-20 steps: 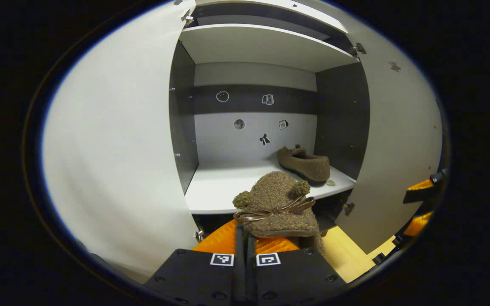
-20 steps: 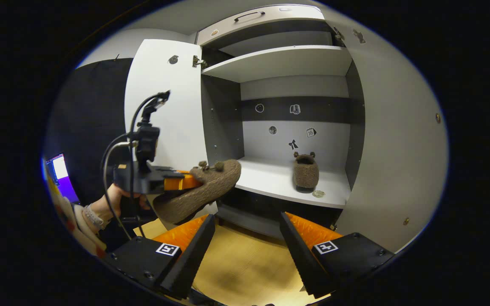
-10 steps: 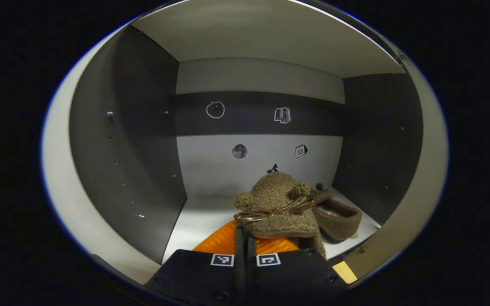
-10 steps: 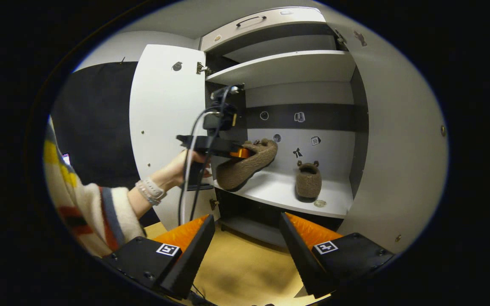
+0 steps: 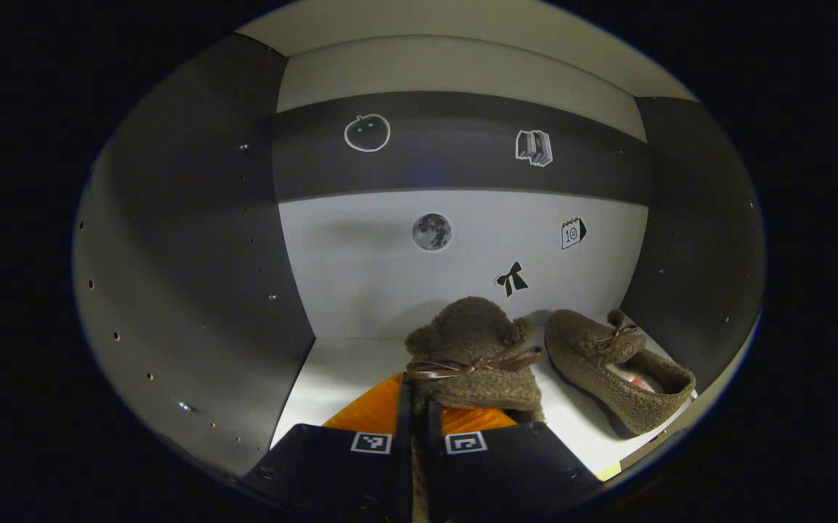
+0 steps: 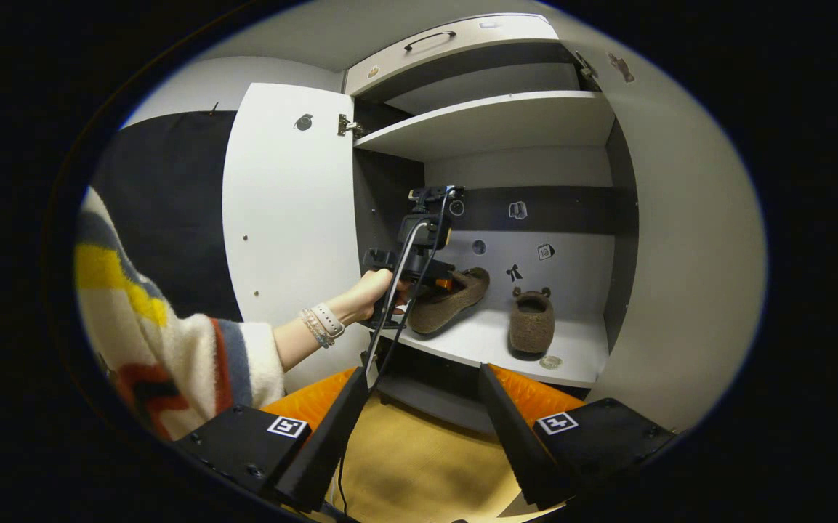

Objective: Grab one shoe with the right hand and put it into the shoe cabinet, grab the other shoe with the left hand and put it into the shoe cabinet; then close the right door with the right hand and the left door with the left hand.

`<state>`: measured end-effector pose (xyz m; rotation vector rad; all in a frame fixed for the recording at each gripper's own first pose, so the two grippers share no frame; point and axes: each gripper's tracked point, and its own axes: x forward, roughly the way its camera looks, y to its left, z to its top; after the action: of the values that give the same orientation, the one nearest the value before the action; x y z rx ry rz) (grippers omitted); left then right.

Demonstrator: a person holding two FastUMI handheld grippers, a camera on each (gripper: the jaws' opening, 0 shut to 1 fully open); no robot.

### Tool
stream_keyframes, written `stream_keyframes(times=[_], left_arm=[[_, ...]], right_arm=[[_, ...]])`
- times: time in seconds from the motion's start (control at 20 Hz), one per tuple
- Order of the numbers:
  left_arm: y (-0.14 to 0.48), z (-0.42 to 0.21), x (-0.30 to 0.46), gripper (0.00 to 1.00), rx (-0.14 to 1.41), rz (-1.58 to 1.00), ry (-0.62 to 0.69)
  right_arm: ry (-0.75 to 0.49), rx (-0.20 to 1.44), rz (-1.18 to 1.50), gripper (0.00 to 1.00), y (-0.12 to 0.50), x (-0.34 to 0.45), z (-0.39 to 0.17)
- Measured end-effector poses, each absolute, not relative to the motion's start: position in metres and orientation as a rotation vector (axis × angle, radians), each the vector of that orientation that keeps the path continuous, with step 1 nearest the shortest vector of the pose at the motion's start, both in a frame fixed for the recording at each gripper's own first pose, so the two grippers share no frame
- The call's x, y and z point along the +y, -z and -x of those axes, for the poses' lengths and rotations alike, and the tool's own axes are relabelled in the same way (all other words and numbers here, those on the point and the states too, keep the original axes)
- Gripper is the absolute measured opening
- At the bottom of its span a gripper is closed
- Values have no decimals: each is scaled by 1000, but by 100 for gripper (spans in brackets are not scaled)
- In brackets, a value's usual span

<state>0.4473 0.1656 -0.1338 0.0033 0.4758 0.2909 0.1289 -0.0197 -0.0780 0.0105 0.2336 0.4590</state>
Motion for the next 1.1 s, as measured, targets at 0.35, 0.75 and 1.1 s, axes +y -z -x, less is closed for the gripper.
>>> stream_keyframes(times=[0.35,0.75,1.1], left_arm=[[133,-437,167,70,497,-61,-273],[67,-365,124,97,304,-89,-158],[-19,-220,43,100,-47,-64,4]], right_arm=[[-435,225,-34,99,72,-18,-126],[-422,182,-43,98,55,-4,-105],[-352,63,-20,98,13,-4,-73]])
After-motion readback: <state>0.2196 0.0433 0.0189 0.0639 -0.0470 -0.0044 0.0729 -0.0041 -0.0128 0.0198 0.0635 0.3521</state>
